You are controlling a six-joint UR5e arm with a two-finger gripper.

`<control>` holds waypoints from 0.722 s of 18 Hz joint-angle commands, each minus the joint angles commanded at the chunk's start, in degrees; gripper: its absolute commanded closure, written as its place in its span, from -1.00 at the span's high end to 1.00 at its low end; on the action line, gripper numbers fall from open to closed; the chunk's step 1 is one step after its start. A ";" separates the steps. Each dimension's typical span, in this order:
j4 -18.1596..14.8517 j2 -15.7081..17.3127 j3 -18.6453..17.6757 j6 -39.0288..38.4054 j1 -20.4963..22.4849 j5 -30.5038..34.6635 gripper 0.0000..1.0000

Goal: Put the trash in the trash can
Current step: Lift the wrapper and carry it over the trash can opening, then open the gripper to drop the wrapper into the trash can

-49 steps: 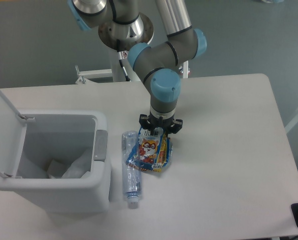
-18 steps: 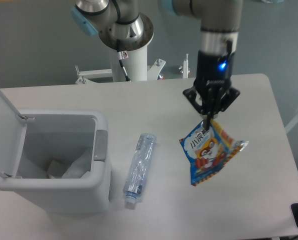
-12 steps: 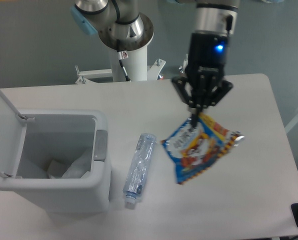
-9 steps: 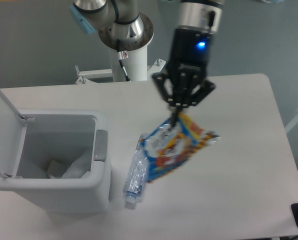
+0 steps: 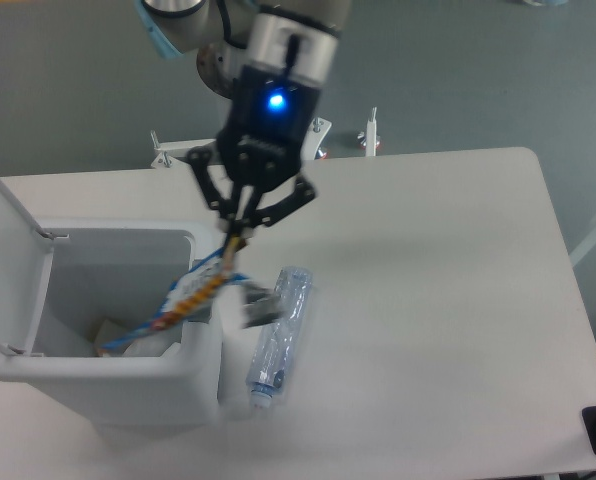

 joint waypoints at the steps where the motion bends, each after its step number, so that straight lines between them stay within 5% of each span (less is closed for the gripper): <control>1: 0.00 0.00 -0.79 0.17 -0.44 0.09 -1.00; 10: 0.00 0.53 -4.49 2.46 -2.47 0.09 -0.95; 11: 0.00 0.53 -4.49 2.37 -2.47 0.09 -0.85; 12: 0.00 0.53 -4.49 2.37 -2.47 0.09 -0.49; 13: -0.09 0.53 -4.40 2.37 -2.47 0.09 0.23</control>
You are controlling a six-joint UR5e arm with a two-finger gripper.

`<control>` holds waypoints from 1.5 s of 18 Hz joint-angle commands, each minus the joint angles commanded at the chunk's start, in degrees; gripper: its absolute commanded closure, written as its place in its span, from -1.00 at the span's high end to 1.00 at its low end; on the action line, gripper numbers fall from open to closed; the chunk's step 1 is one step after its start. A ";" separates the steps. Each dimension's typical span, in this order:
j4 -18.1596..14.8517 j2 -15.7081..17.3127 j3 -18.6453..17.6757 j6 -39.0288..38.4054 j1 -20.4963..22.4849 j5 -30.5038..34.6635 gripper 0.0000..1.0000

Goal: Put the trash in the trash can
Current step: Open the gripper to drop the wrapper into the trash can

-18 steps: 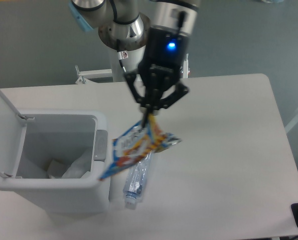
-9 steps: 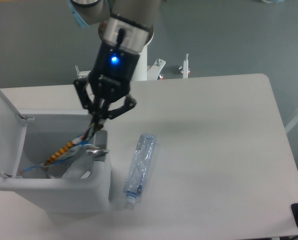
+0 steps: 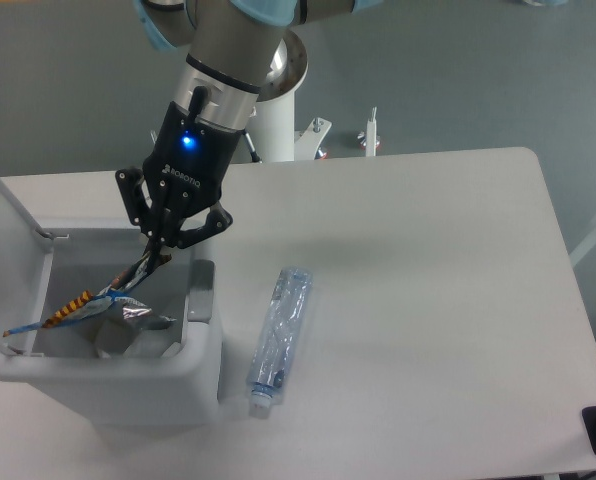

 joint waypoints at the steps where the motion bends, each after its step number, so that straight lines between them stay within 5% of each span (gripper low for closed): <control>1: -0.17 0.09 0.26 -0.26 0.00 0.00 0.79; 3: -0.18 0.18 0.53 -1.05 0.00 -1.05 1.00; 27: -0.26 0.88 0.62 -5.01 3.08 -2.37 1.00</control>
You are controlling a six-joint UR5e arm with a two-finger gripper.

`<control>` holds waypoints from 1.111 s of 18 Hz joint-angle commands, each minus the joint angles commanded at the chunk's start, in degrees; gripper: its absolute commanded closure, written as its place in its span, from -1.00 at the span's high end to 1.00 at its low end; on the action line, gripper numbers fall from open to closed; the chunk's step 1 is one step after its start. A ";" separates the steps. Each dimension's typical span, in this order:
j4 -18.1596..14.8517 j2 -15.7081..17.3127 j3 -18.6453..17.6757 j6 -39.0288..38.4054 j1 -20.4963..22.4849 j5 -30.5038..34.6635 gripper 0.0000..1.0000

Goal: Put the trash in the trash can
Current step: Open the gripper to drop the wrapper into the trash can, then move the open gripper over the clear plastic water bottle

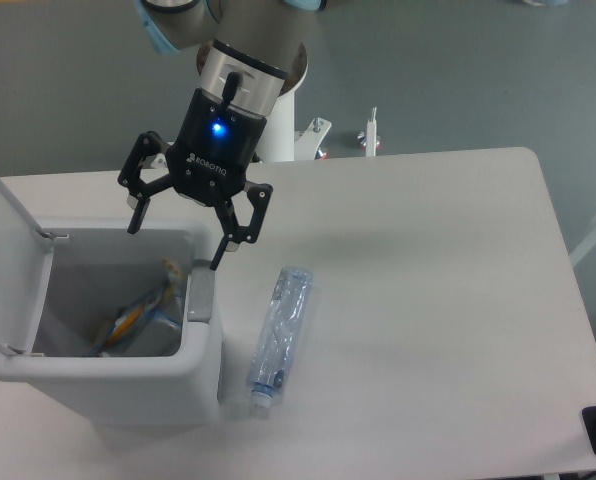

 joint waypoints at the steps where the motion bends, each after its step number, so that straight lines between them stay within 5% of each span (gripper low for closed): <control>1: 0.00 0.00 0.00 0.00 0.00 0.09 1.00; 5: 0.00 -0.09 0.79 -2.71 -0.09 -0.17 1.00; 10: 1.58 -2.19 5.27 -16.86 0.79 -2.11 1.00; 20: 0.70 -3.96 6.59 -17.67 8.87 -1.23 1.00</control>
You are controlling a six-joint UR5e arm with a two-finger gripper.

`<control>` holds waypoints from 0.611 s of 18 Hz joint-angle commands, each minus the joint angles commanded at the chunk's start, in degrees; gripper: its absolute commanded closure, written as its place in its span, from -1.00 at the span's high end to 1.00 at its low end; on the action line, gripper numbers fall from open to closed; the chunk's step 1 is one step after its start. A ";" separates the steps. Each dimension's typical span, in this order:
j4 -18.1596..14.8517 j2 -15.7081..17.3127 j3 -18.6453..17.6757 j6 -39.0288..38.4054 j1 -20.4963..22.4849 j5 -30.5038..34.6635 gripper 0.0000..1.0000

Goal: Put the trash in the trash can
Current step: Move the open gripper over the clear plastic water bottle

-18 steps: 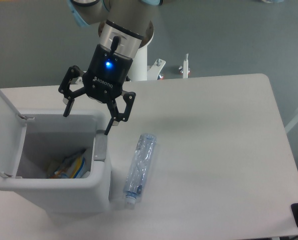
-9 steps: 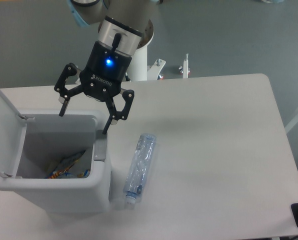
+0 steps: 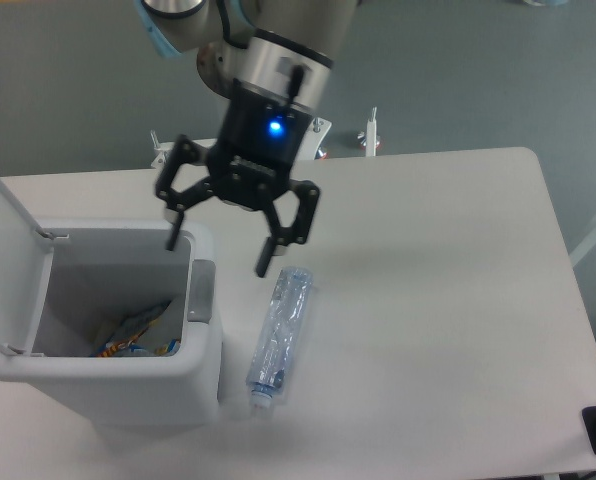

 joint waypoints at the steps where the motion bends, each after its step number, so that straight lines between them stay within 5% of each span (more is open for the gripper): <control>1: -1.13 0.09 -0.35 0.61 0.53 1.65 1.00; 11: -6.68 -0.09 -6.58 19.58 1.76 15.71 1.00</control>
